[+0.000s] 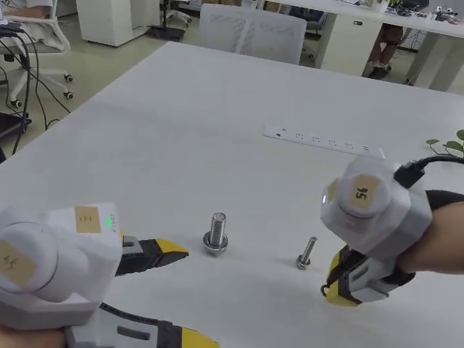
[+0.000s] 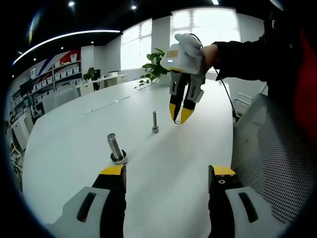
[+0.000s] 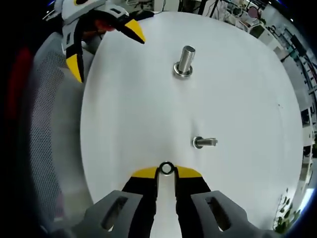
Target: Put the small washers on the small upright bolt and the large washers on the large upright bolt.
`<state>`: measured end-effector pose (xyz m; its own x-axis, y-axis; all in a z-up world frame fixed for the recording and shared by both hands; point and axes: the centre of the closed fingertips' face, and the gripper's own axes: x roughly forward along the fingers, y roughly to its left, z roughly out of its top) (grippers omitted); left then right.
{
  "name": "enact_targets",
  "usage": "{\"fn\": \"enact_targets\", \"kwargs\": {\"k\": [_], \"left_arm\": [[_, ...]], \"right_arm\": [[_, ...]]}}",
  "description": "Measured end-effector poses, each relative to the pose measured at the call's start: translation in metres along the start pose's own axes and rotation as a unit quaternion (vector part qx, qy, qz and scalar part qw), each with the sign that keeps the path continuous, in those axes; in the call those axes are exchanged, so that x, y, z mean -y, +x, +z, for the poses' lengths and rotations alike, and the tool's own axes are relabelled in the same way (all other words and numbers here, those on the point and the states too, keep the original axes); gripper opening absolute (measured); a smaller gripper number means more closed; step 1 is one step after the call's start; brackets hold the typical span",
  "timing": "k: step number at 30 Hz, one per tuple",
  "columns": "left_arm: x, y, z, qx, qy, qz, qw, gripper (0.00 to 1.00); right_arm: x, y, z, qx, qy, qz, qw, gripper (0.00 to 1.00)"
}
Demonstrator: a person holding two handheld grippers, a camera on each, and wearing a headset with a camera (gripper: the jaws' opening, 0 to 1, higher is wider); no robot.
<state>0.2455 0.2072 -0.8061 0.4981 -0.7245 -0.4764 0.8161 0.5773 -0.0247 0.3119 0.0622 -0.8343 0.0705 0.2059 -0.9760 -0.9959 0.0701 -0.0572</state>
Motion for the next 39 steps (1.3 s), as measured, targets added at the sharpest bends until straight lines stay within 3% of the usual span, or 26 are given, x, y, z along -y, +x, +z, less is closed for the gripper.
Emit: {"fn": "enact_targets", "kwargs": {"k": [11, 21, 31, 39], "left_arm": [[0.002, 0.000, -0.001, -0.001, 0.000, -0.001, 1.0000, 0.67], [0.001, -0.001, -0.002, -0.002, -0.001, 0.000, 1.0000, 0.67], [0.000, -0.003, -0.002, -0.001, -0.003, 0.002, 1.0000, 0.67], [0.000, -0.003, -0.002, -0.001, -0.004, 0.003, 1.0000, 0.67]], "right_arm": [[0.016, -0.028, 0.002, 0.012, 0.000, -0.025, 0.9996, 0.14], [0.031, -0.044, 0.021, 0.024, -0.016, -0.045, 0.9986, 0.14], [0.043, -0.041, 0.037, 0.029, -0.034, -0.046, 0.9979, 0.14], [0.045, -0.028, 0.037, 0.018, -0.044, -0.037, 0.9982, 0.14]]}}
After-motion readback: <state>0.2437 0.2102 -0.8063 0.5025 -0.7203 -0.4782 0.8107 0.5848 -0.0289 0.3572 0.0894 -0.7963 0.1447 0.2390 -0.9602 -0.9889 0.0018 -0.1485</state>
